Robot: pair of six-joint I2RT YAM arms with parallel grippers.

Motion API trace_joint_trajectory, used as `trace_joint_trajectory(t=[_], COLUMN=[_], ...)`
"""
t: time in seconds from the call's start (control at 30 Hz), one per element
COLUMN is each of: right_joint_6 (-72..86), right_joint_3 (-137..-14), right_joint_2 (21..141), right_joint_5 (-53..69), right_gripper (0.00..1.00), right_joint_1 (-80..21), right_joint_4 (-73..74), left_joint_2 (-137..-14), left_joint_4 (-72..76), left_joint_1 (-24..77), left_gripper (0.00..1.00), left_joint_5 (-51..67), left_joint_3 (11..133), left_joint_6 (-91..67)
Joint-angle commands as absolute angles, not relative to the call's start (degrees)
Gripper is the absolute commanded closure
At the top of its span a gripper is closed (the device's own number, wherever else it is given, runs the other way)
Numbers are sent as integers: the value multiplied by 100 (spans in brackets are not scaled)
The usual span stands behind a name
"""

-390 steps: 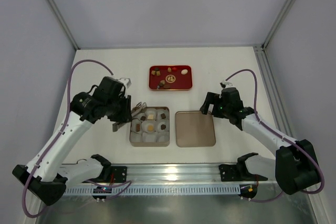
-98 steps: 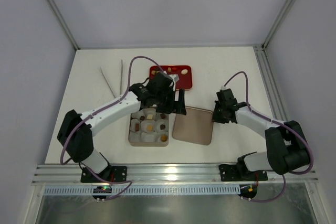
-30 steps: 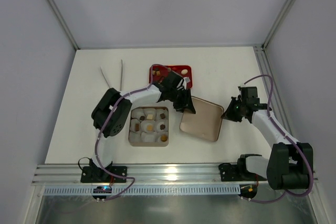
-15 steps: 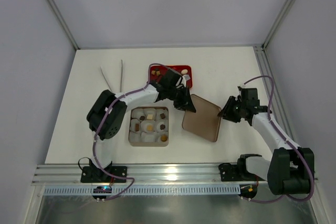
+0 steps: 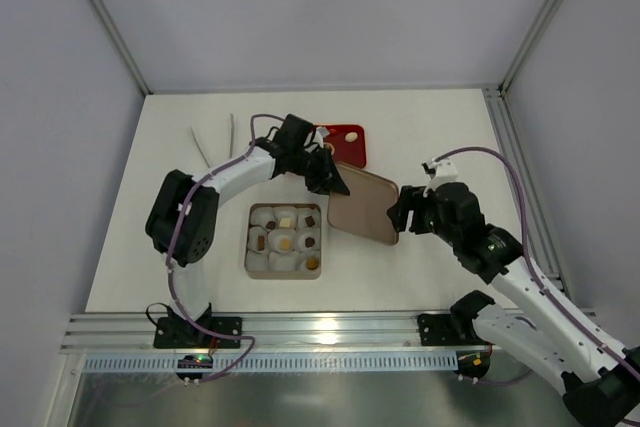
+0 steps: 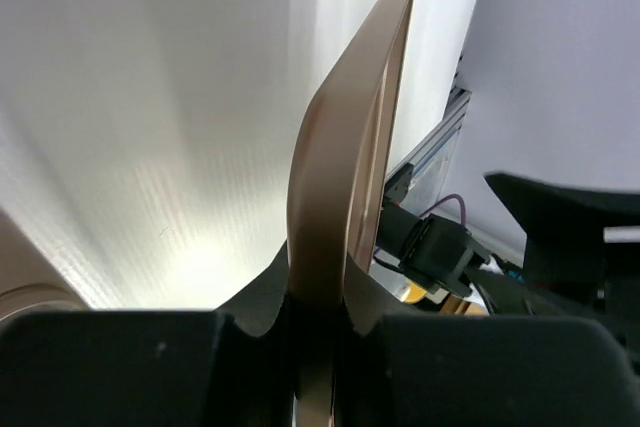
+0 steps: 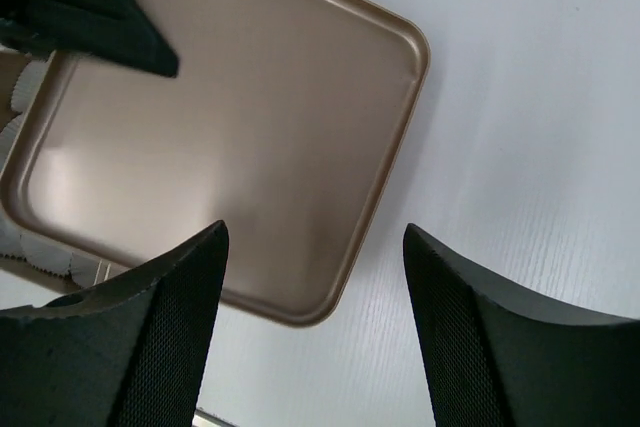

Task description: Pack the chocolate

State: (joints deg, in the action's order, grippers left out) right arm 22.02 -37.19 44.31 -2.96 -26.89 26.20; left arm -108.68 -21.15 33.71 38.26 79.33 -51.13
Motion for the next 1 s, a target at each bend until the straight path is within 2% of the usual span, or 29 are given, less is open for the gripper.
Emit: trace_joint_trajectory(t=[0.0,0.23,0.43,0.67,0.97], right_joint_6=[1688,1319,837,334,-219], right_joint_3=[-4165,-4693,-5106,-5581,-5643], right_joint_2=[4105,4736,5545,6591,7312], right_joint_5=[-1290,-3109,-4349,-5272,-5844], right_gripper=[28,31,27,27,30], right_joint_1=[-3593,-5656,-6984,-7742,-7787], right_joint_4=[2619,2918,2918,3041,2945], left_joint_2=[-10635,-10565,-10415,-10354,-10195], left_joint_4=[-2390,-2566,-2777,-2953,-2962], left_joint_1=[3199,3015,2830,2804,2795], left_gripper=[100,100,100,100,100], left_joint_5=[4333,4561,4755,4869,4948], left_joint_3=[8033,8077,8086,8191,8095], left_joint_6=[-5308,-5555,-5651,-5695,-5704])
